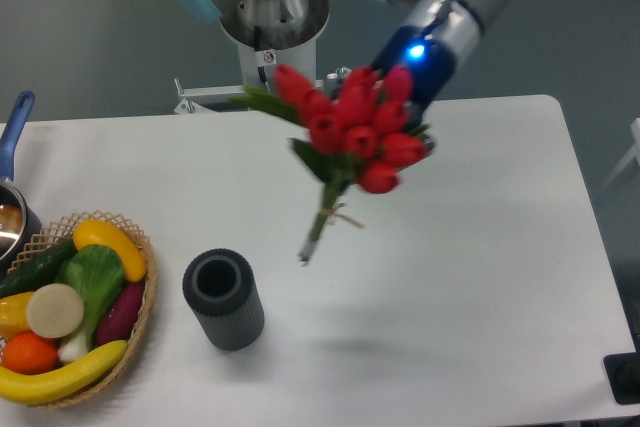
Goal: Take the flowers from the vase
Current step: 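Raise the tulip bouquet clear of the vase and carry it away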
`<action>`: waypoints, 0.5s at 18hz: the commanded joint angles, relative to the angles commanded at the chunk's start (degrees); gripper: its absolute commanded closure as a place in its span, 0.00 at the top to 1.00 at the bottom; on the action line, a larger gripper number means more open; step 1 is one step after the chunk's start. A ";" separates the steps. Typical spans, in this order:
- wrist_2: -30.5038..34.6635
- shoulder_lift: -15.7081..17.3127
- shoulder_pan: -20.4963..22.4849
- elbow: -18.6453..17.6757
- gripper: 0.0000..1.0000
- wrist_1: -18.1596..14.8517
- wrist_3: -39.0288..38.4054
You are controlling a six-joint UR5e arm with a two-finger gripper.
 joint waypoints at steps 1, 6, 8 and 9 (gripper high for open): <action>0.00 -0.26 0.88 0.09 0.38 0.00 0.52; 0.00 -2.37 2.82 -0.78 0.39 0.00 7.20; 0.17 -2.37 3.26 -1.23 0.39 0.00 7.30; 0.17 -2.46 3.26 -1.23 0.39 0.00 7.30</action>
